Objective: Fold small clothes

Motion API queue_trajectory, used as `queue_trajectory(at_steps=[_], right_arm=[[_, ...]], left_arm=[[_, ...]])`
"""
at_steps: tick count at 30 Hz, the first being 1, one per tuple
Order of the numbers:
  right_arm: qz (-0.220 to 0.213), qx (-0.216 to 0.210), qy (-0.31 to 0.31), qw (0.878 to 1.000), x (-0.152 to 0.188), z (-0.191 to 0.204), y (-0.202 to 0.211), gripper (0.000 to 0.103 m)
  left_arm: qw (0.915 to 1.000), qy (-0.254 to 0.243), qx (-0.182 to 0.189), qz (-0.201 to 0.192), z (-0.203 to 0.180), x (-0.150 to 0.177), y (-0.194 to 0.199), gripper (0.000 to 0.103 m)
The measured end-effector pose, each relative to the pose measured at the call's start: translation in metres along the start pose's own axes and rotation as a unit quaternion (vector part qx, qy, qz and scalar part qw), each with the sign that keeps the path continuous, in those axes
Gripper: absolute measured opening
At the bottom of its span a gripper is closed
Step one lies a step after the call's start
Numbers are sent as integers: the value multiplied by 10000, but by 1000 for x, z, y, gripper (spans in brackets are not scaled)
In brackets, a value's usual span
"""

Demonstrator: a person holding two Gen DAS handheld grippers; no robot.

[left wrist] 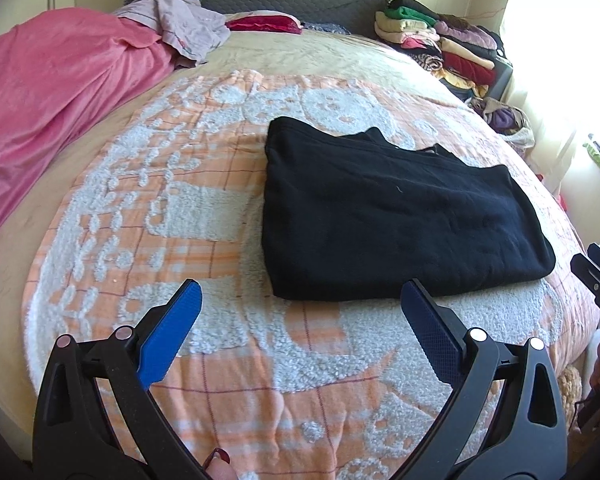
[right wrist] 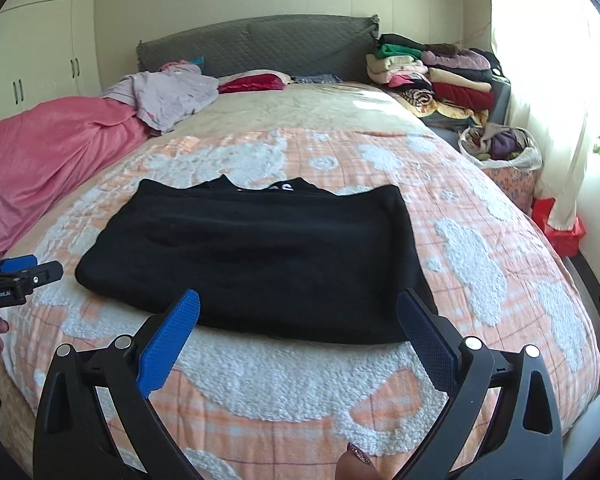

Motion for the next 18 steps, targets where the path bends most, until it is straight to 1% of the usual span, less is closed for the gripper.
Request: queue_trajectory(at_steps=[10, 18], right_arm=[[-33, -245, 264, 9993, -16, 32, -6, 98], [8, -560, 572, 9968, -30, 70, -21, 98]], left_arm=[[9997, 229, -70, -107, 22, -7, 6, 93], [9985, 462, -246, -178, 46, -15, 7, 93]])
Point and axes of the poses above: each gripper's, at about its wrist camera, not at the fingertips, and y roughly against the way its jaws point, z to its left, x to its underside, the point moved 3 cm from there along -y, roughly the way its jaws point, and after that the axes turned 9 degrees about y, right-handed, at the moved point
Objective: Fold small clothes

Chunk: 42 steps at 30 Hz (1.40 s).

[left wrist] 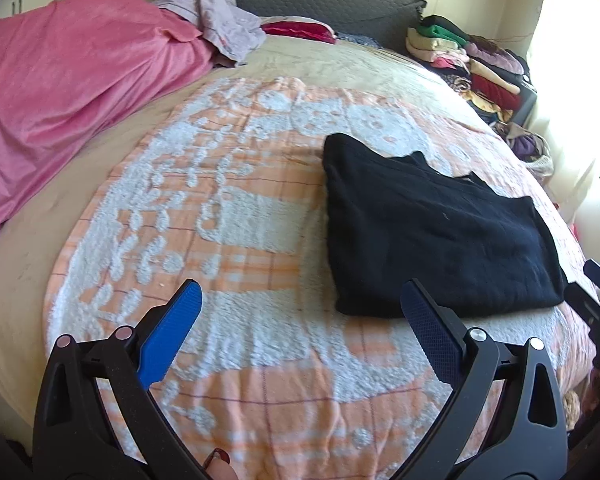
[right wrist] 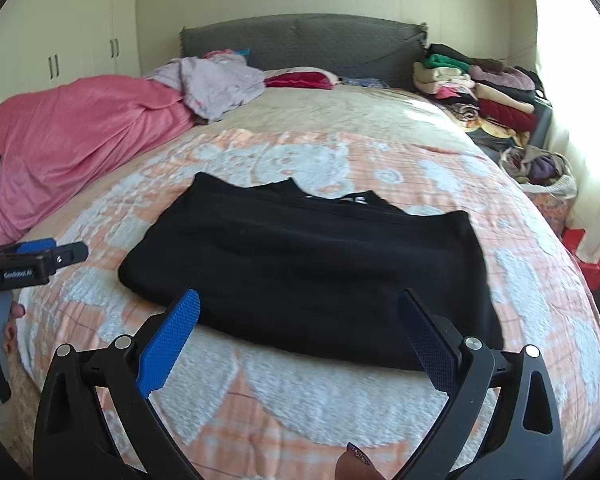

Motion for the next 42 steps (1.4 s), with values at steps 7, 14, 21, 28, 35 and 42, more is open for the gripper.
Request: queue_trajectory(at_steps=[7, 14, 21, 28, 35, 42], right_arm=[[23, -266, 294, 9992, -14, 32, -15, 98], [63, -531, 562, 9970, -23, 61, -29, 98], [158, -700, 847, 9938, -27, 85, -44, 98], [280, -687, 1132, 9908, -23, 101, -59, 98], [448, -646, 1246, 9891, -15, 104, -76, 98], [573, -567, 1381, 9871, -8, 108, -91, 98]], left_arm=[[9998, 117, -115, -84, 13, -12, -2, 93], [9996, 204, -189, -93, 22, -21, -8, 93], [9994, 239, -241, -118, 24, -33, -16, 93], [9991, 260, -290, -149, 26, -48, -25, 93], [9993, 186, -310, -130, 21, -60, -36, 93], [9996, 66, -263, -31, 10, -70, -54, 93]])
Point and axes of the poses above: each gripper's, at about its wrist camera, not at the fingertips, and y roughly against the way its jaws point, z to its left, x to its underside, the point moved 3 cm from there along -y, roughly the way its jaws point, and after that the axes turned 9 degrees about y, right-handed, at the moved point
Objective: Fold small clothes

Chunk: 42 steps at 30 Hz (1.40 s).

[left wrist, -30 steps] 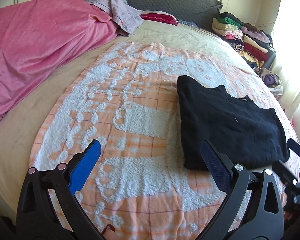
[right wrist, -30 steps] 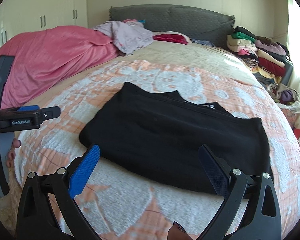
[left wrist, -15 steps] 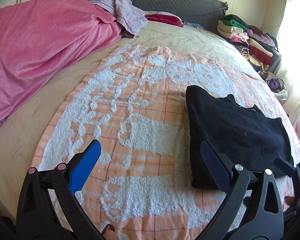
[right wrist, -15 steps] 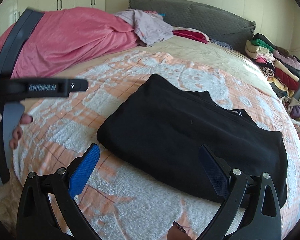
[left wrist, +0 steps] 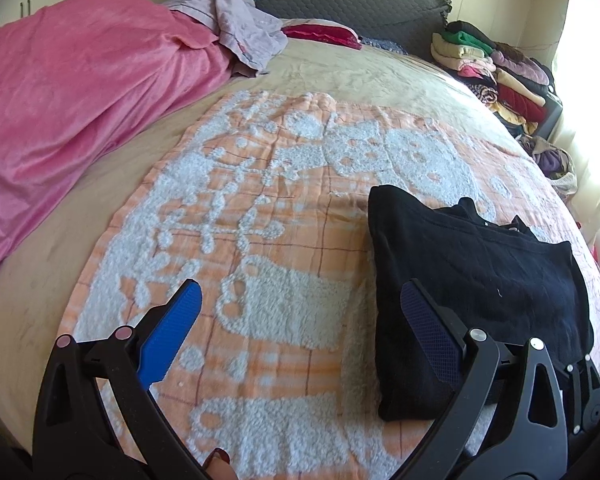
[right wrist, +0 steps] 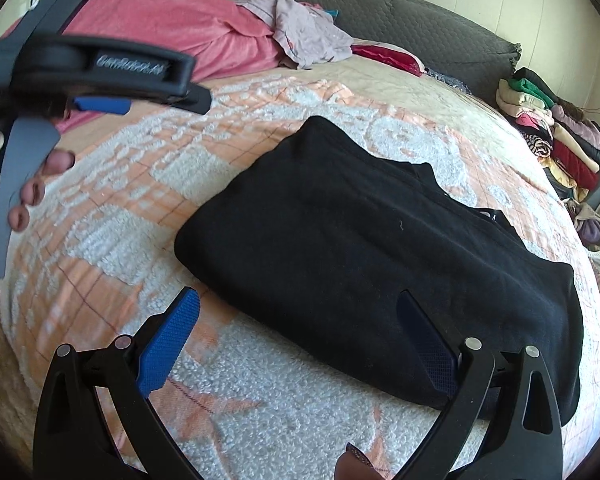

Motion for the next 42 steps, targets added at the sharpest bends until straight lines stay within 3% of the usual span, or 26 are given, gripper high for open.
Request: queue_trajectory(at_steps=[10, 20, 29, 38, 40, 42], right_arm=[[242, 200, 311, 9990, 9, 6, -30, 98], [149, 539, 622, 9965, 3, 7, -48, 98], [88, 713, 852, 9938, -5, 9, -58, 98], [18, 899, 1001, 9909, -10, 8, -64, 97], [-18, 981, 1033, 9898, -10, 9, -63, 96], [-58, 1033, 1064, 9889, -10, 10, -61, 85]], left_arm=[[9994, -75, 124, 309, -14, -6, -33, 93], [9987, 5, 118, 496, -12, -6, -53, 93], [9963, 203, 336, 770, -13, -9, -71, 93], [9950, 112, 340, 930, -22, -10, -83, 93], [9948, 97, 344, 958, -24, -10, -84, 93], [9945, 97, 343, 983, -24, -10, -86, 93]])
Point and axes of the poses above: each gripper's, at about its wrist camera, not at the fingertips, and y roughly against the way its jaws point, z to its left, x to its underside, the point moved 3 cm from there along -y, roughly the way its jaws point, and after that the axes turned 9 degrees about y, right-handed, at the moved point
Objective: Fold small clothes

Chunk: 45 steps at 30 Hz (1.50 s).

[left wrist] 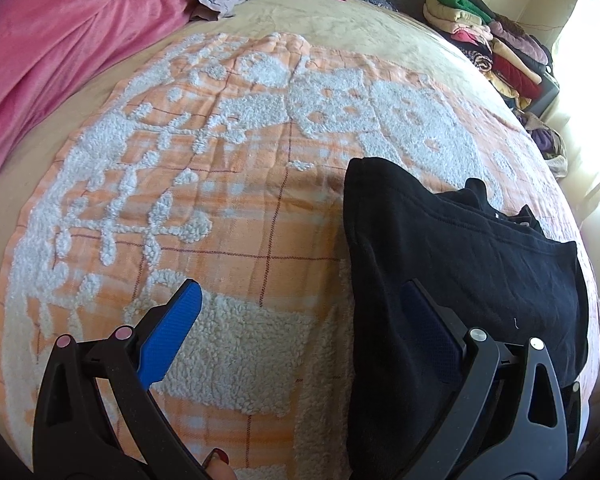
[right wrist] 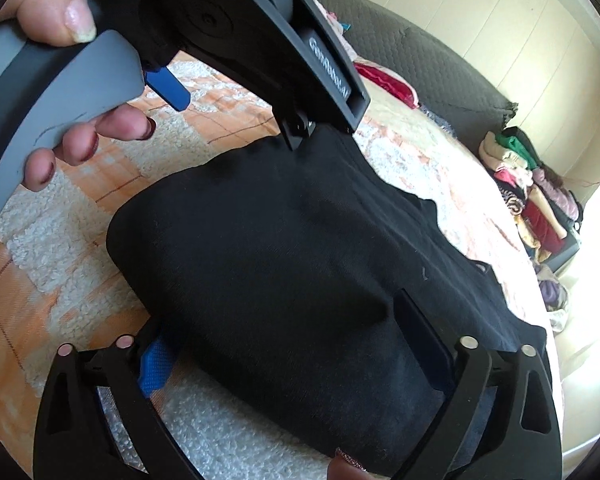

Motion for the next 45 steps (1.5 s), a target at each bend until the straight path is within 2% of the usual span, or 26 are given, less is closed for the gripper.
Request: queue_trajectory(at_steps=[3, 6, 9, 11, 14, 18, 21, 28, 30, 32, 34, 37, 41, 45], right_arm=[[-38, 71, 44, 10000, 0, 1, 3, 82], [-91, 134, 27, 9999, 0, 1, 6, 71], [-167, 137, -153, 9997, 1, -6, 9, 48], [-251, 99, -338, 9991, 3, -14, 12, 37], [-416, 14, -618, 9972, 5, -24, 17, 27], [-548, -150, -859, 9947, 7, -30, 22, 21], [-638, -476, -1285, 9885, 12, -42, 23, 19], [-825, -504, -1482, 9842, 14, -47, 32, 17], [-834, -507, -1513, 9836, 14, -47, 33, 17], [-848, -512, -1555, 9829, 16, -47, 36, 17], [-849, -500, -1565, 9828, 16, -46, 37, 17], [-838, -486, -1580, 9827, 17, -46, 39, 17], [-856, -453, -1638, 9817, 17, -46, 43, 16], [-892, -411, -1709, 9804, 18, -51, 45, 16]], left_arm=[[10000, 16, 2, 23, 0, -1, -2, 93], [10000, 19, 25, 6, -2, -2, -2, 93], [10000, 27, 50, 18, -3, -4, -3, 93], [9999, 62, 105, 55, -4, -5, -5, 93], [9995, 151, 249, 153, -6, -6, -8, 93], [9970, 305, 596, 384, -15, -8, -15, 93], [9964, 269, 662, 455, -22, -8, -18, 93], [9940, 120, 905, 597, -46, -5, -24, 93], [9933, 81, 965, 627, -52, -3, -25, 86], [9925, 57, 1023, 661, -57, -1, -26, 63], [9919, 14, 1057, 699, -63, 2, -28, 53], [9925, -39, 1037, 640, -69, 4, -27, 46], [9931, -131, 1029, 547, -73, 6, -22, 30], [9939, -233, 996, 410, -78, 5, -12, 22]])
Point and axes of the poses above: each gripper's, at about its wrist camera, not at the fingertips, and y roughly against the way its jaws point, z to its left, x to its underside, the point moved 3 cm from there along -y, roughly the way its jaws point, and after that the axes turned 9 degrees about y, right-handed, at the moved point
